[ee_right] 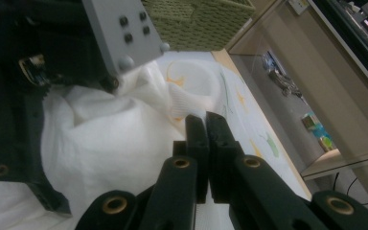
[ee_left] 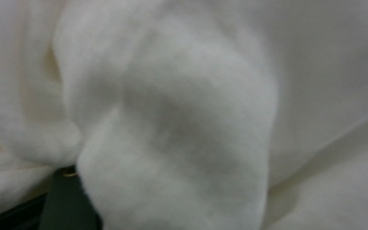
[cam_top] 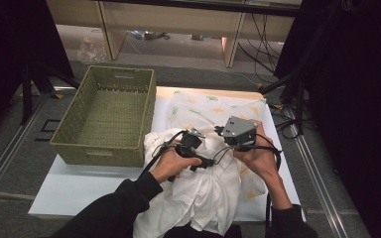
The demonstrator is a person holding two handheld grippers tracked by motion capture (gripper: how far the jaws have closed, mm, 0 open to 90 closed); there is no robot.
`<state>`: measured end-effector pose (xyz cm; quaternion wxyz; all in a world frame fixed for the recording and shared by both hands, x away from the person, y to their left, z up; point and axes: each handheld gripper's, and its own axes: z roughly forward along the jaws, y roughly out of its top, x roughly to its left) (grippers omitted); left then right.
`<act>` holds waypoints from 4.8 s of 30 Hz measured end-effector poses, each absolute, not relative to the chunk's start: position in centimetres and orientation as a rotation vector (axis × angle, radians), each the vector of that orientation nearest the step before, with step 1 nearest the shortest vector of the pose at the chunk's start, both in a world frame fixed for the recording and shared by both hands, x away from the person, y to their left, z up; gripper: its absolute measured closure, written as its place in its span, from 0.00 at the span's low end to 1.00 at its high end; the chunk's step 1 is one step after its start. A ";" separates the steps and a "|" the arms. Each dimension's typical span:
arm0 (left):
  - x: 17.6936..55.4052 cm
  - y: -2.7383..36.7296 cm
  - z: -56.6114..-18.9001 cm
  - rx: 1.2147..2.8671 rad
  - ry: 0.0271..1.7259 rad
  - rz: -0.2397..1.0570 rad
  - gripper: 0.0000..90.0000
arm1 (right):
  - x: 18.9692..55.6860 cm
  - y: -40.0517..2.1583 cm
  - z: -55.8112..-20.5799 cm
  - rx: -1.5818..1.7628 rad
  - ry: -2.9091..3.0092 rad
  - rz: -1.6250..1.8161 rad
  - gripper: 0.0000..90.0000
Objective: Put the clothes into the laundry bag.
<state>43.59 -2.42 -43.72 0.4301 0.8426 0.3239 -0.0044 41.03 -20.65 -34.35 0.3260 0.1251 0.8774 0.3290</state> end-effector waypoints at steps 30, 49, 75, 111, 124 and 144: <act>42.2 -4.2 -42.0 2.097 0.667 -0.034 0.83 | 40.6 -21.0 -33.7 0.314 2.284 0.885 1.00; 43.4 3.4 -39.8 2.182 0.730 0.329 0.18 | 40.6 -21.0 -34.2 0.323 2.308 0.878 1.00; 41.8 -2.5 -42.3 2.131 0.643 -0.041 0.79 | 40.0 -19.9 -33.8 0.256 2.333 0.907 1.00; 43.0 2.1 -43.7 2.351 0.729 0.030 0.77 | 40.1 -20.5 -34.1 0.271 2.343 0.898 1.00; 45.4 -1.0 -44.2 2.154 0.800 0.030 0.82 | 39.8 -20.2 -33.8 0.282 2.359 0.904 1.00; 43.7 5.6 -42.0 2.134 0.870 0.162 0.28 | 39.3 -20.3 -33.5 0.259 2.375 0.894 1.00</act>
